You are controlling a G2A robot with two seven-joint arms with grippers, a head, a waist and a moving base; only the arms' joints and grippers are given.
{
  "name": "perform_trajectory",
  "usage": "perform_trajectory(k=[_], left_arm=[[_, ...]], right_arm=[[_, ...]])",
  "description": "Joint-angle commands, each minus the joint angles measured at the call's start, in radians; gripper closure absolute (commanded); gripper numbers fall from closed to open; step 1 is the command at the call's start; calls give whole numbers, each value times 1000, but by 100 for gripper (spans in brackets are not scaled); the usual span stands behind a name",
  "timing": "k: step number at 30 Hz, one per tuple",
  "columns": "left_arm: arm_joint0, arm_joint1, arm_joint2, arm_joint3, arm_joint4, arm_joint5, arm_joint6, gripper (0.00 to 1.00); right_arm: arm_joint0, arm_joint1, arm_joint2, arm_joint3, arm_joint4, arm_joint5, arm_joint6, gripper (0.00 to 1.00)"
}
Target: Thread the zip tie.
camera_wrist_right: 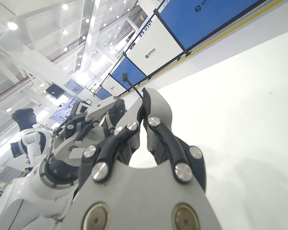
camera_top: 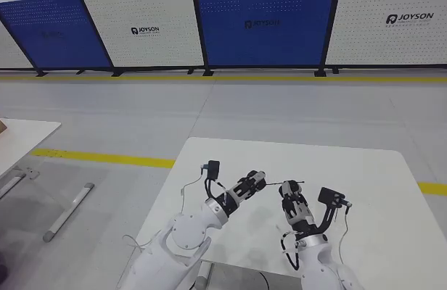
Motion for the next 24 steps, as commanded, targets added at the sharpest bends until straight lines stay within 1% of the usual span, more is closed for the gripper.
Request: perform_trajectory(k=[1,2,4,9,11,12,15,16,17,18,20,22,24], left_arm=[[0,0,3,-3,8,4,1,42],[0,0,4,-4,11,4,1,33],[1,0,6,-7,14,6,3,29],[2,1,21,-6,45,20,-3,50],[-1,0,31,-3,53,24,0,47],[-2,-1,34,-2,56,25,2,51],[-7,-2,49,3,66,27,5,55],[-10,-3,54,4,69,27,8,58],[-12,-4,57,6,71,28,10,63],[-14,-4,60,7,72,28,12,65],[-17,-5,64,9,73,29,15,75],[-19,-6,67,10,73,29,17,76],[-21,-6,69,12,70,28,16,81]], right_arm=[[-2,0,2,-1,1,1,-4,100],[-2,0,2,-1,2,2,-7,100],[-3,-1,2,0,-2,3,-14,100],[-4,-2,2,1,-4,4,-25,100],[-5,-2,3,0,-4,1,-27,100],[-6,-2,3,-1,-5,0,-28,100],[-9,-2,5,-5,-7,-7,-29,100],[-11,-2,5,-6,-9,-9,-29,100],[-12,-2,6,-7,-11,-11,-30,100],[-13,-2,6,-8,-12,-12,-30,100],[-16,-1,7,-10,-14,-14,-30,100],[-18,-1,9,-11,-15,-17,-28,100],[-18,0,10,-12,-18,-23,-20,100]])
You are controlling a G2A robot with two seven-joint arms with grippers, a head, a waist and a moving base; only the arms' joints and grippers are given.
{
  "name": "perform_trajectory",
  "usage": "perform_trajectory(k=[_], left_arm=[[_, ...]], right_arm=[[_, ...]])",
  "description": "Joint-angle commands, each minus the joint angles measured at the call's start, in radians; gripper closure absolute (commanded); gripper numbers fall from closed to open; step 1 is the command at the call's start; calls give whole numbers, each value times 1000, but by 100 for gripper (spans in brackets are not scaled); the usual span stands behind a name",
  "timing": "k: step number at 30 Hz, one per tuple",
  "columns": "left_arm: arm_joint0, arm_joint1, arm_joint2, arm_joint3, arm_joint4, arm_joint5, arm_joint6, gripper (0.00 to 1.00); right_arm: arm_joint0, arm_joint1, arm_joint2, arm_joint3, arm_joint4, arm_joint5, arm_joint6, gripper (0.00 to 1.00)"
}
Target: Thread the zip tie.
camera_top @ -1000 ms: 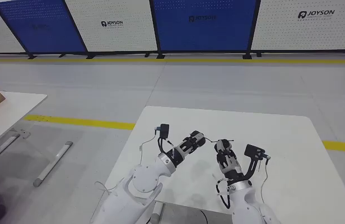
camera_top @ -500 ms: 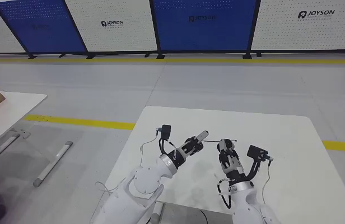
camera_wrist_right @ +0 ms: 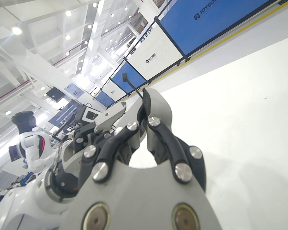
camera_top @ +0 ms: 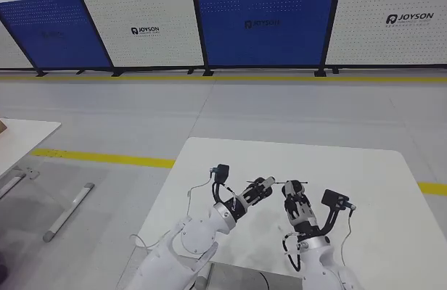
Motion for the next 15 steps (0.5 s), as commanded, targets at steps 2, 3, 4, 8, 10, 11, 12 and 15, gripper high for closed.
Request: perform_trajectory(k=[2,3,4,8,10,11,12,15], left_arm=[[-2,0,0,1,-5,-4,0,100],[-2,0,-1,0,-7,-5,0,100],[-2,0,-2,0,-8,-6,-1,100],[0,1,-8,-3,-15,-15,-4,100],[2,1,-12,-7,-19,-22,-8,100],[4,2,-13,-9,-17,-27,-11,100],[6,2,-14,-10,-15,-31,-13,100],[11,4,-19,-15,-12,-37,-18,100]], right_arm=[[-2,1,1,-3,-7,-6,8,100],[-4,1,1,-5,-7,-8,10,100],[-5,1,2,-7,-7,-9,10,100],[-7,2,3,-10,-11,-11,13,100],[-6,2,2,-10,-18,-10,17,100],[-5,2,0,-10,-20,-8,19,100],[-5,2,-1,-10,-21,-7,20,100],[-1,1,-5,-9,-28,-3,24,100]])
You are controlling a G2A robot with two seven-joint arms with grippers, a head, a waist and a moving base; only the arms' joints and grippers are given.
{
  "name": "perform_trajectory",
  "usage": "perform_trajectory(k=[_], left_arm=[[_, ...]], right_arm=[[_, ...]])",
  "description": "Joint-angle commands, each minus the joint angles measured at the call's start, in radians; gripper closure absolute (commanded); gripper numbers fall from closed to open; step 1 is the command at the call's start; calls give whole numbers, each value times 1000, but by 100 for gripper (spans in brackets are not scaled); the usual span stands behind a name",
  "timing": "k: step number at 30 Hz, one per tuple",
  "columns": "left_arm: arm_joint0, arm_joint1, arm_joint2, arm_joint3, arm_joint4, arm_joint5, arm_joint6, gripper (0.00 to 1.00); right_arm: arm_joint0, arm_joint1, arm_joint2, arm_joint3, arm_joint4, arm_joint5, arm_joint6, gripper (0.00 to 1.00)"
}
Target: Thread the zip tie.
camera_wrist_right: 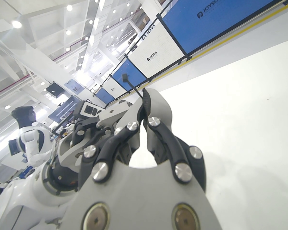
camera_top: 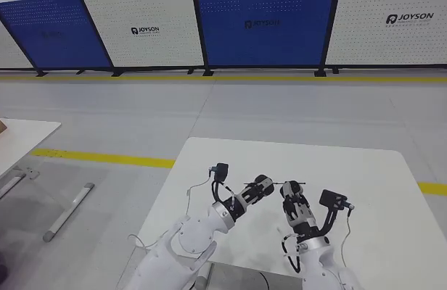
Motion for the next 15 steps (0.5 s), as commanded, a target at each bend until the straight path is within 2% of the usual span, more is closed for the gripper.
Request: perform_trajectory(k=[1,10,12,13,15], left_arm=[[3,1,-4,-2,0,-3,-3,100],[8,5,-16,-5,13,-11,-19,100],[7,6,-17,-4,15,-7,-17,100],[6,6,-17,-3,14,-6,-18,100],[4,6,-18,-2,12,-3,-18,100]], right_arm=[[2,-1,-3,0,-3,3,3,100],[15,-2,-10,4,2,9,25,100],[15,-3,-11,3,5,7,23,65],[16,-3,-12,3,5,1,20,58],[15,-3,-11,5,2,-7,12,54]])
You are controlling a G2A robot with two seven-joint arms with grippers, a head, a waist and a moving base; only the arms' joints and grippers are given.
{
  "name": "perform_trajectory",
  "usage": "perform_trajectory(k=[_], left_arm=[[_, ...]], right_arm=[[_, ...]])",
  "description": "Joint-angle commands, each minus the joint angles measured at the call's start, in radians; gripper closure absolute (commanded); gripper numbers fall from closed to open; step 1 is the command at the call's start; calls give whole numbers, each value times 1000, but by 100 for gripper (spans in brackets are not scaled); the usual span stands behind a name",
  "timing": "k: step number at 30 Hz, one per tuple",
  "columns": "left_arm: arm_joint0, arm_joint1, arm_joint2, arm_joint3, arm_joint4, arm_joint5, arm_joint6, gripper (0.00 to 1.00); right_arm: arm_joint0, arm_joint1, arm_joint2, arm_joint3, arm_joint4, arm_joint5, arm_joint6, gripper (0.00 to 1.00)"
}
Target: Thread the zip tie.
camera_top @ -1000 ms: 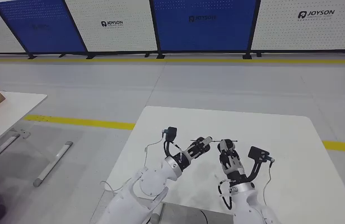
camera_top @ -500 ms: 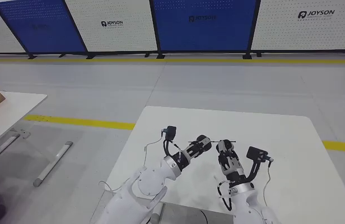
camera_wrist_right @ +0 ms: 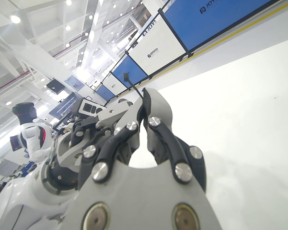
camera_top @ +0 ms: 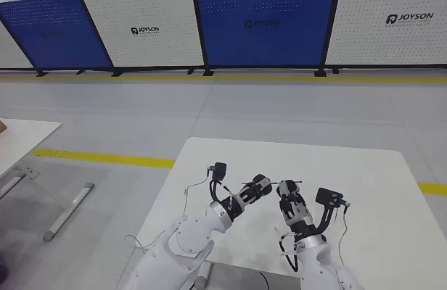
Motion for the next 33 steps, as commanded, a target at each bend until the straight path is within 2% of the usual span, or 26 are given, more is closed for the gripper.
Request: perform_trajectory(k=[1,4,7,11,13,15,17,18,33], left_arm=[[-2,0,0,1,-2,3,0,100],[-5,0,0,2,-3,9,2,100],[-8,0,-2,5,-7,11,5,100],[-7,0,-4,9,-12,9,5,100],[-7,0,-4,10,-13,9,4,100],[-5,0,-2,9,-9,6,1,100],[-3,1,0,9,-6,4,1,100],[-3,1,0,8,-5,3,1,100],[14,3,2,3,2,-12,3,100]], right_arm=[[-1,0,0,1,-4,-7,-7,52],[-7,0,1,-2,-9,-18,-26,51],[-16,0,8,-6,3,-29,-50,56],[-21,0,18,-7,15,-35,-70,71],[-23,0,21,-8,17,-36,-72,82],[-24,0,23,-8,20,-36,-74,82],[-22,0,22,-5,19,-36,-73,91],[-22,0,21,-4,18,-37,-74,99],[-21,-3,5,7,2,-39,-76,100]])
